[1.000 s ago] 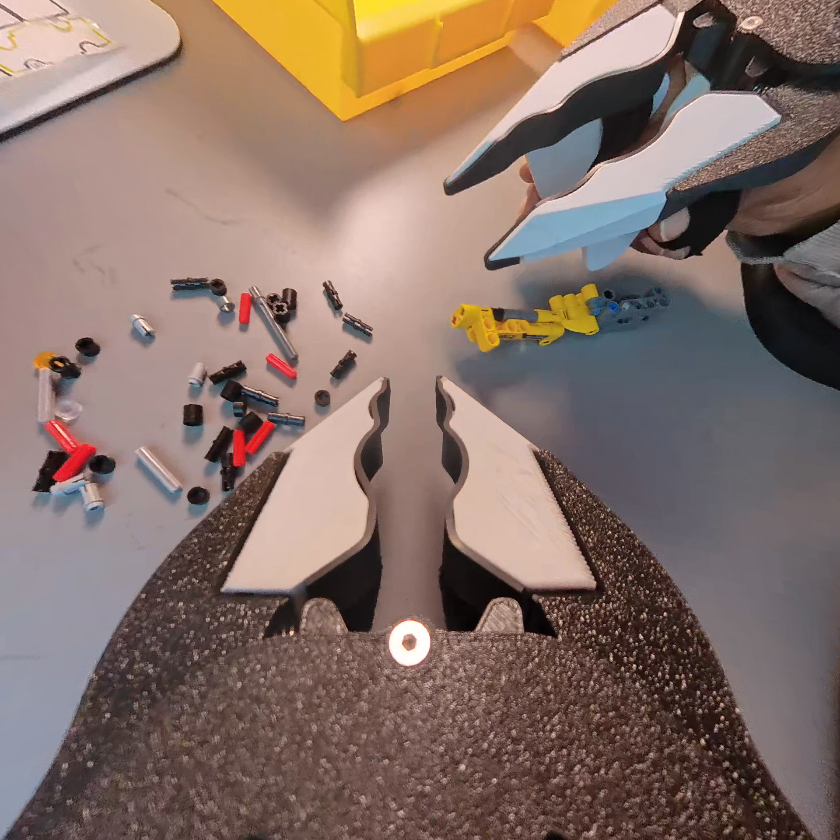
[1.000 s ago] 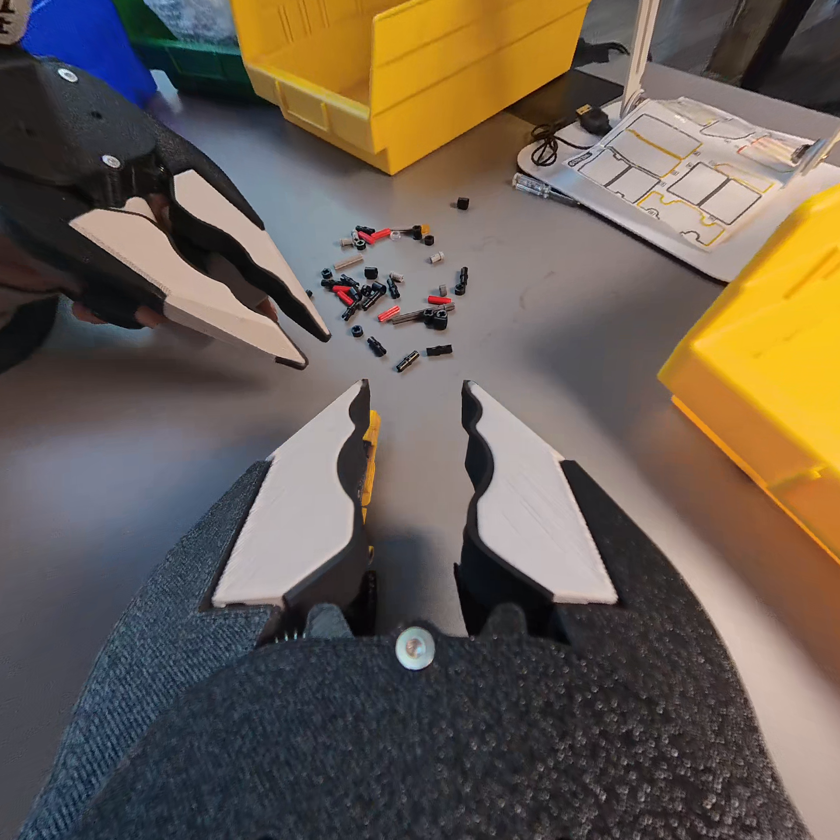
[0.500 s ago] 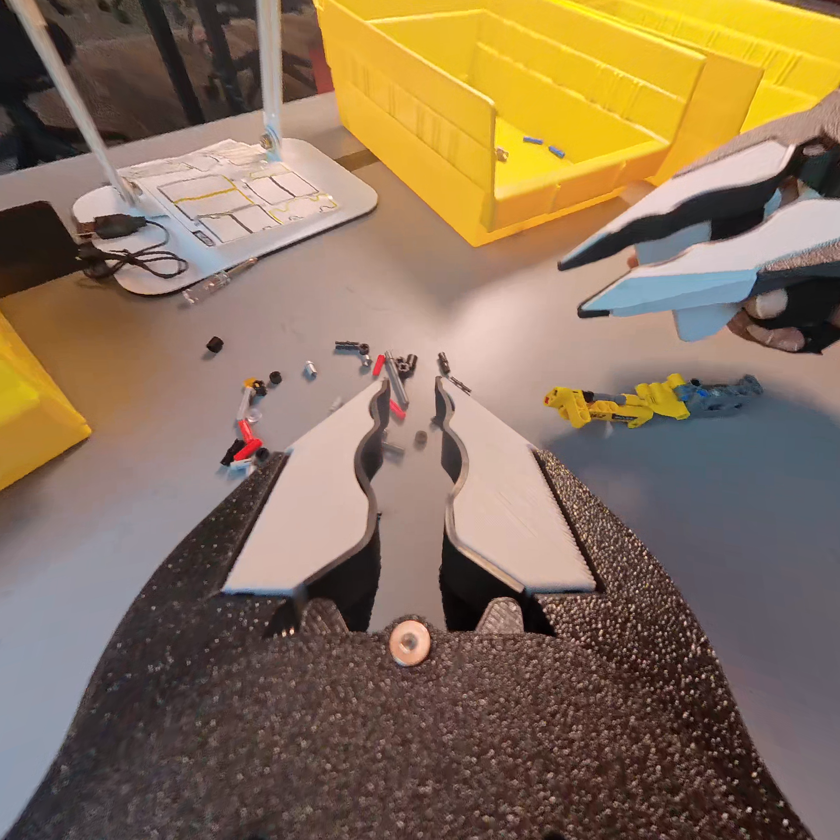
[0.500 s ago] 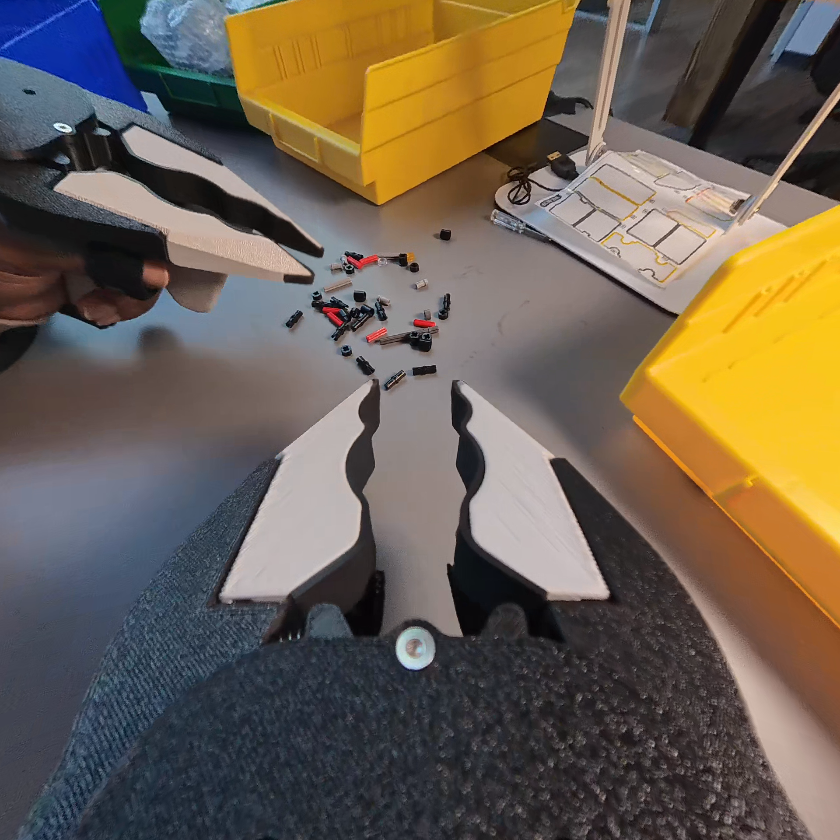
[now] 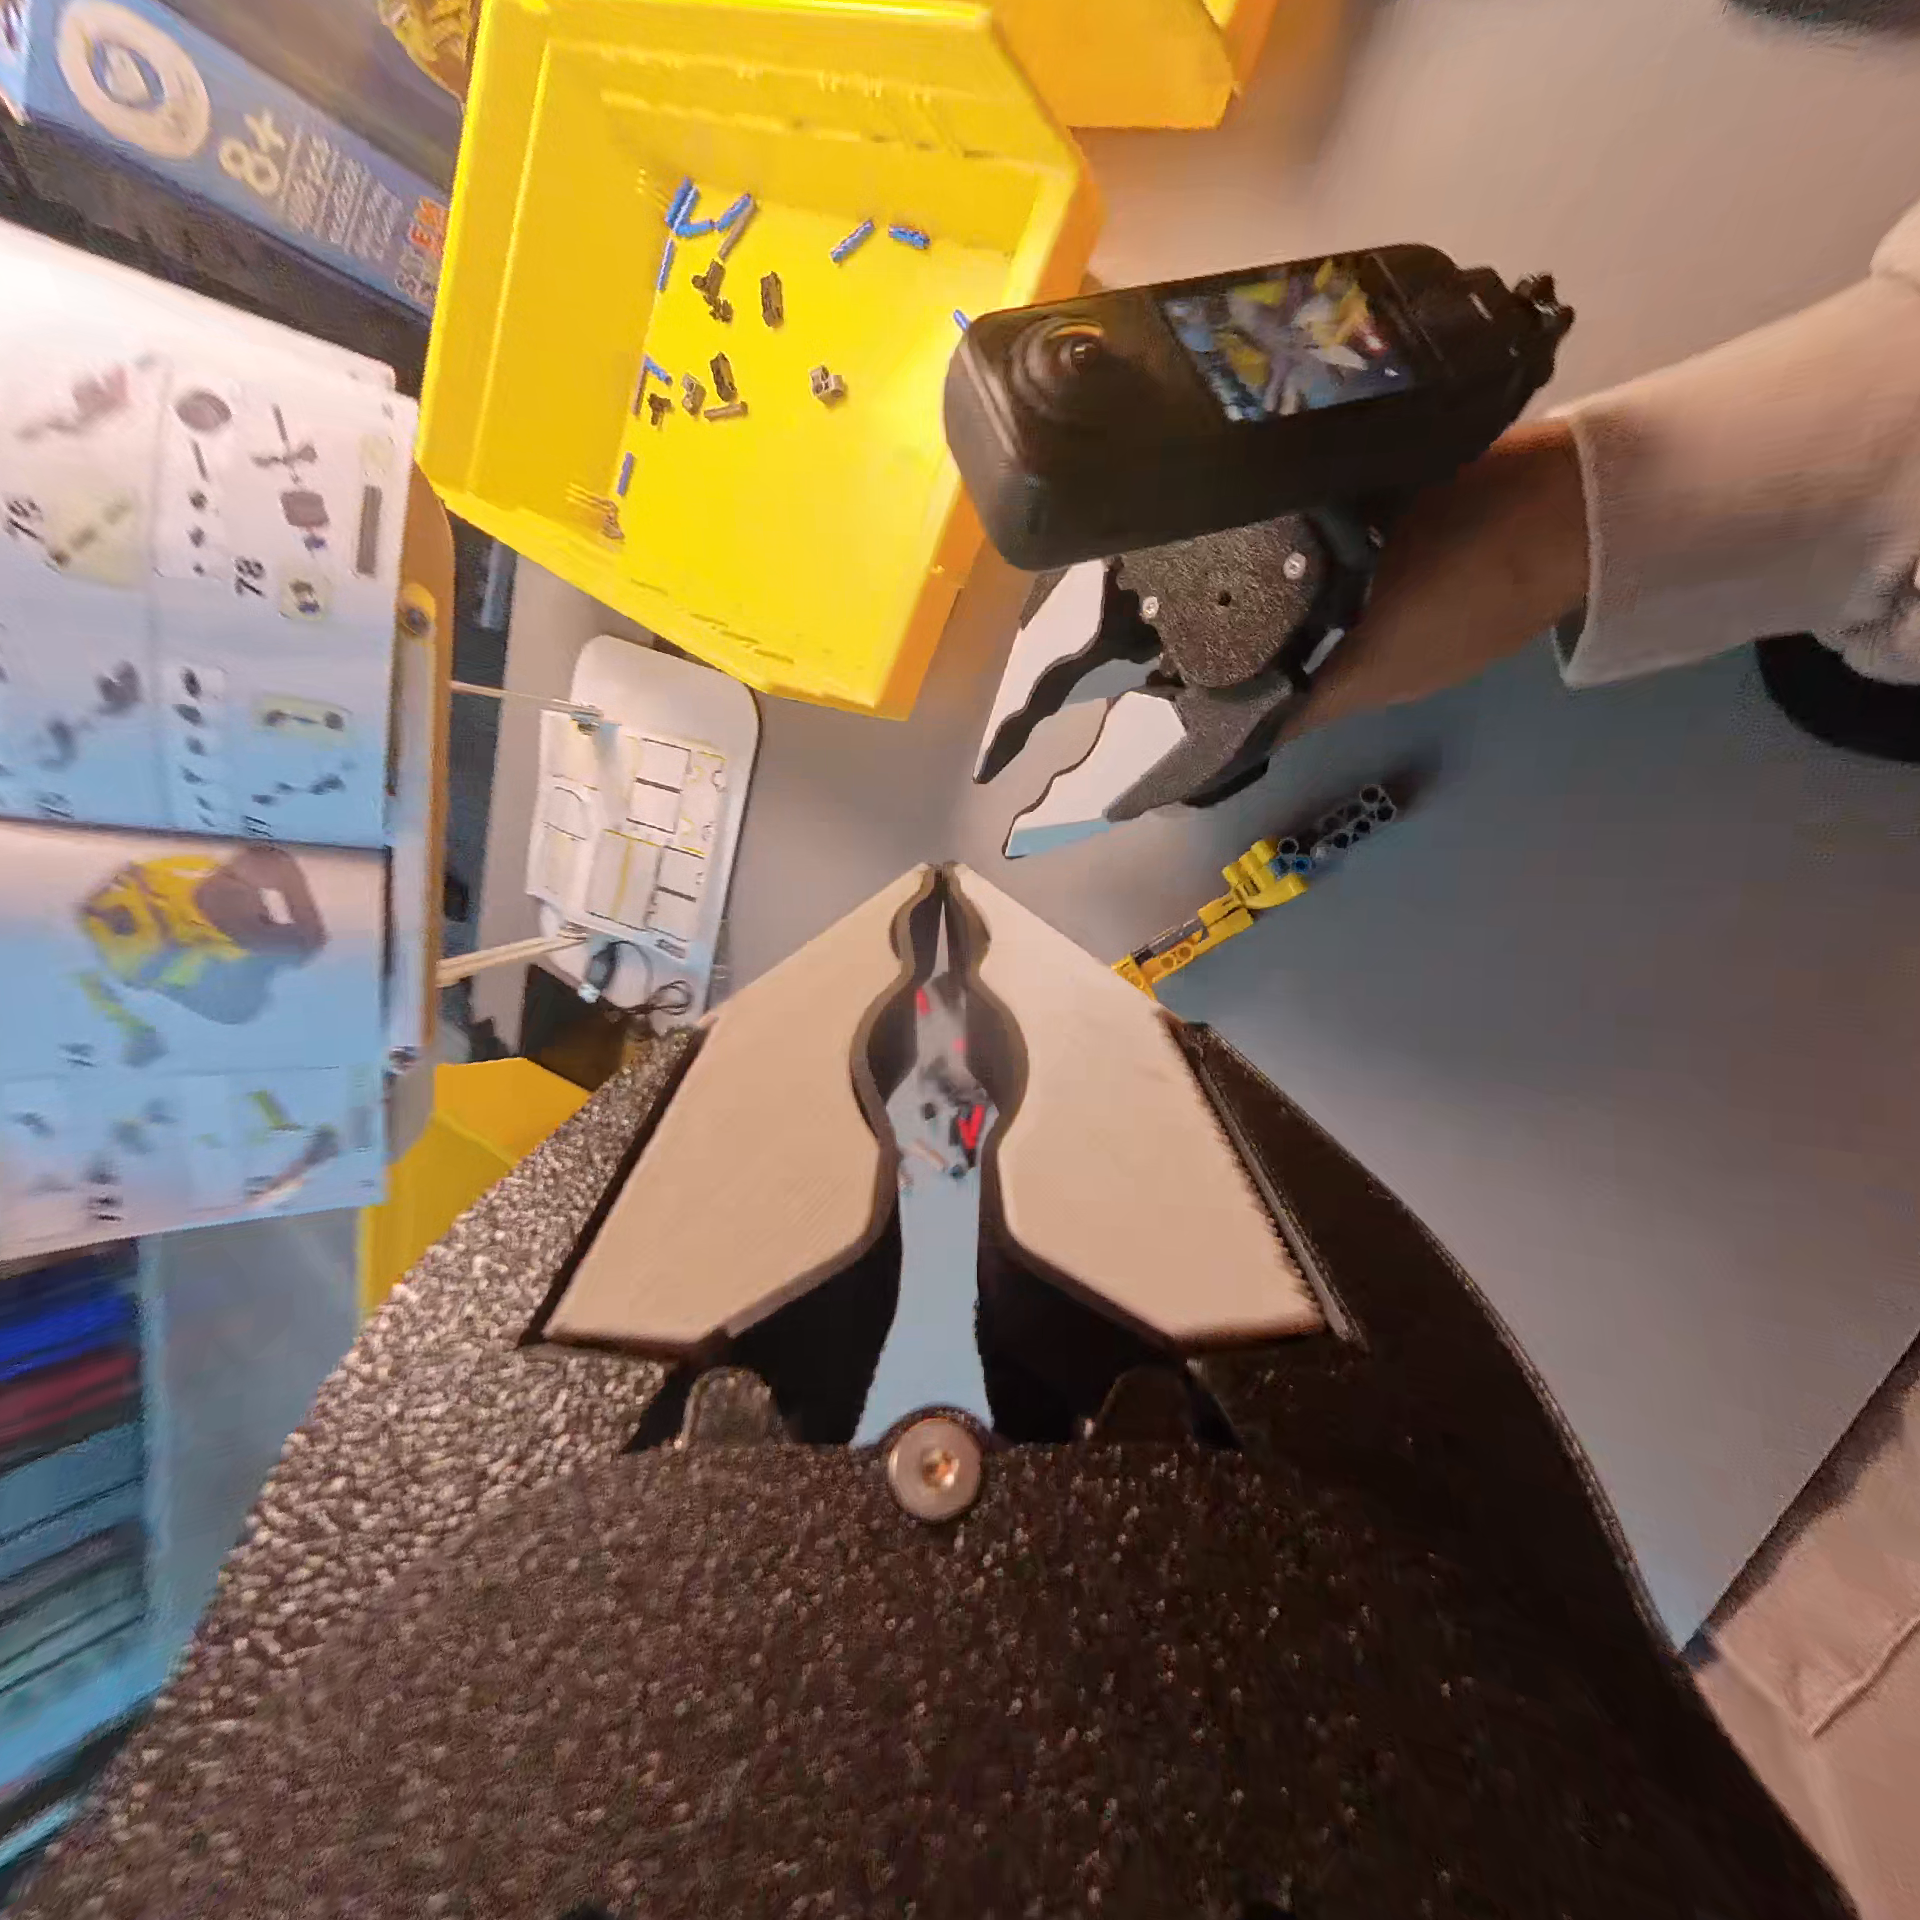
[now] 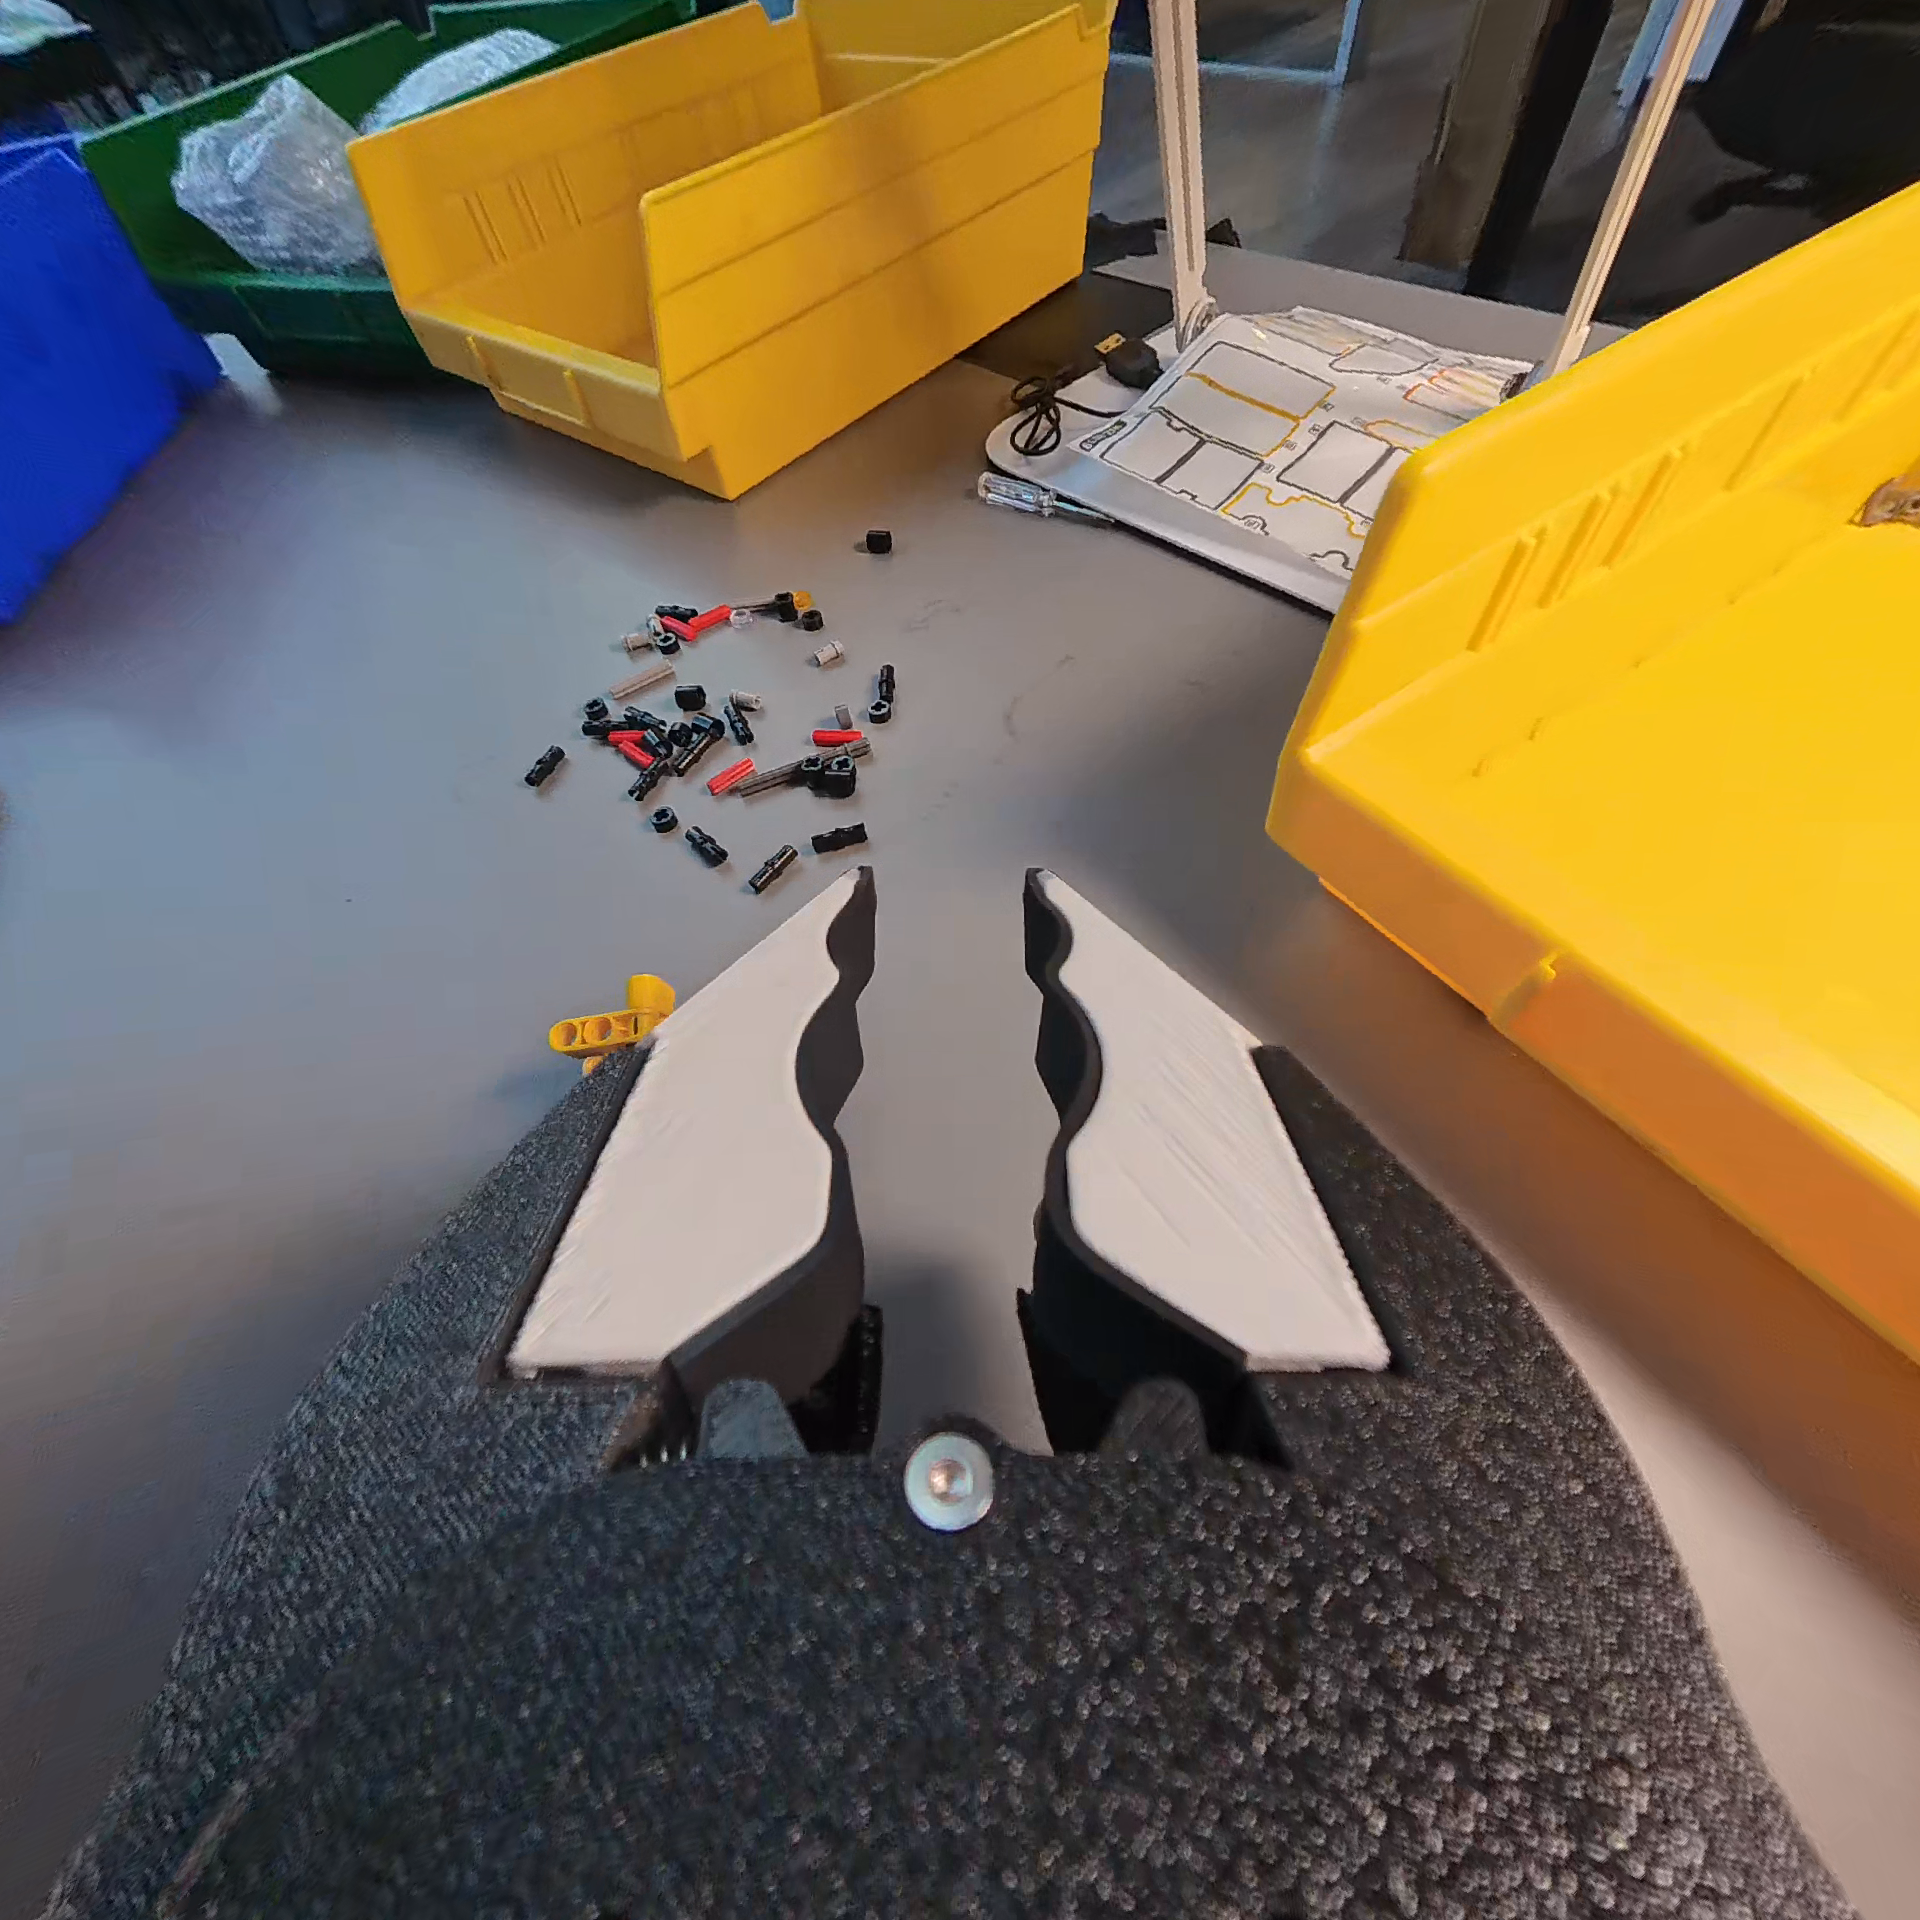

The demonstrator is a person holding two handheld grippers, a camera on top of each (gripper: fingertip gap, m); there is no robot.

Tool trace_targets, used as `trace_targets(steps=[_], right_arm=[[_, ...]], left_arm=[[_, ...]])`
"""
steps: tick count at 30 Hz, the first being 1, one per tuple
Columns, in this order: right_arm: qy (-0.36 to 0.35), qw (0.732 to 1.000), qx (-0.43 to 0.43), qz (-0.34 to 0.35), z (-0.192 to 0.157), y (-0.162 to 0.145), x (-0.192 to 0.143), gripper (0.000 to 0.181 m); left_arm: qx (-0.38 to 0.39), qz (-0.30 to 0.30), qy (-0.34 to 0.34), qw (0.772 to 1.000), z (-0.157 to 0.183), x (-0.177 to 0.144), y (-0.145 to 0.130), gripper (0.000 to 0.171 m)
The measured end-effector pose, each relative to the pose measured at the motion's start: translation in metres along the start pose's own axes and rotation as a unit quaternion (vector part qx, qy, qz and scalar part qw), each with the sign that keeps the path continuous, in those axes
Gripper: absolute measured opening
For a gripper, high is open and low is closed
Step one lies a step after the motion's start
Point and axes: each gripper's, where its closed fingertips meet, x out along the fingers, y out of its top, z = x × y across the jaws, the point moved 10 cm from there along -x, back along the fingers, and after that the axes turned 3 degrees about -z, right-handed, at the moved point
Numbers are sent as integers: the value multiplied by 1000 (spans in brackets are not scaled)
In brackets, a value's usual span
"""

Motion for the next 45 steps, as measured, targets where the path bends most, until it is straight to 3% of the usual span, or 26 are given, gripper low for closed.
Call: trace_targets(steps=[4,9,14,18,20,24,26,28,31,33,35,37,38,39,43,45], right_arm=[[2,1000,11,19,6,1,-4,26],[9,998,48,30,15,-2,-4,26],[21,997,60,32,17,-4,-5,26],[26,997,65,35,18,-4,-4,26],[32,996,76,40,18,-4,-5,26],[38,994,91,53,19,-2,-8,26],[46,994,88,54,18,0,-9,26],[67,996,54,25,12,3,-10,33],[102,994,-30,-37,-4,3,-13,39],[138,984,-68,-90,-17,0,-14,47],[166,974,-88,-128,-30,-5,-13,51],[165,961,-127,-181,-42,-16,-3,49],[171,957,-138,-189,-48,-18,1,33],[179,960,-137,-169,-52,-15,2,0],[155,957,-240,-41,-61,7,-15,0],[145,956,-252,-41,-64,7,-17,0]], left_arm=[[121,-31,73,989,21,-24,17,0],[205,-79,148,964,26,-10,22,0],[224,-101,175,953,38,7,22,0],[253,-108,187,943,46,-3,22,0],[231,-128,131,955,44,-3,18,1],[165,-95,-32,981,48,0,7,1],[74,-31,-91,993,37,12,-6,0],[-24,47,-146,988,23,32,-31,5],[-173,173,-141,959,-1,67,-88,11],[-269,240,-161,919,-4,88,-129,17],[-329,278,-201,880,5,106,-159,24],[-348,290,-223,863,15,122,-175,29],[-351,291,-243,856,21,128,-179,32],[-354,289,-276,845,26,132,-182,36],[-344,292,-351,821,34,137,-186,51],[-338,282,-361,822,34,136,-187,48]])
